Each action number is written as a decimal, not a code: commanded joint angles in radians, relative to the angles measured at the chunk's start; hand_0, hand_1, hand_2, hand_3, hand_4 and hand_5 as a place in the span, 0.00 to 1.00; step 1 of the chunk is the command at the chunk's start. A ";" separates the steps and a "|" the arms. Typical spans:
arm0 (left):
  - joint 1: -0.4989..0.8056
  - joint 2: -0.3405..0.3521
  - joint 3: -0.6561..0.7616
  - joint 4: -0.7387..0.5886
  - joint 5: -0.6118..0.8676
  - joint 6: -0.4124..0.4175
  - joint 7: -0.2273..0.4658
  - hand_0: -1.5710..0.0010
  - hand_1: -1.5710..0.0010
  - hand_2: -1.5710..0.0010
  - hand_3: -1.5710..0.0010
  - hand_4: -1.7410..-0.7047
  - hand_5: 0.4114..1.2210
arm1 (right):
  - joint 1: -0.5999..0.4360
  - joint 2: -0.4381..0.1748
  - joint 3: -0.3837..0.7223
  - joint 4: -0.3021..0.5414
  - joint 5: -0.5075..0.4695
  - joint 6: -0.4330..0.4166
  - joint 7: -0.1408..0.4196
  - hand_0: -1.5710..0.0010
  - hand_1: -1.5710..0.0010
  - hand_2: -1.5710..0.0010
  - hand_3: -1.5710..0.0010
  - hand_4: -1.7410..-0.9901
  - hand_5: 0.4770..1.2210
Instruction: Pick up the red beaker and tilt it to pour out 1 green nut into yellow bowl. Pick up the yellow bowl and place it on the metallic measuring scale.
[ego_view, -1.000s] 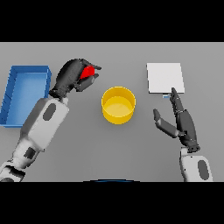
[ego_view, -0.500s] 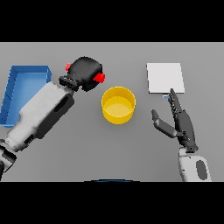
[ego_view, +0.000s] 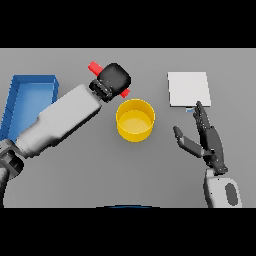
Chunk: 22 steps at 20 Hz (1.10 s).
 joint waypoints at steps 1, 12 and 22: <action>-0.016 -0.003 -0.030 0.009 -0.020 0.004 -0.017 0.00 0.00 0.00 0.15 0.02 1.00 | -0.004 -0.009 -0.005 -0.002 -0.004 0.004 0.006 1.00 1.00 1.00 1.00 0.59 0.17; -0.155 -0.040 -0.295 0.076 -0.154 -0.023 -0.062 0.00 0.00 0.00 0.01 0.00 1.00 | -0.007 -0.016 -0.003 -0.010 0.023 -0.015 0.017 1.00 1.00 1.00 1.00 0.61 0.17; -0.256 -0.067 -0.432 0.132 -0.188 -0.072 -0.112 0.00 0.00 0.00 0.00 0.00 1.00 | -0.007 -0.013 -0.001 0.015 0.047 -0.030 -0.004 1.00 1.00 1.00 1.00 0.63 0.15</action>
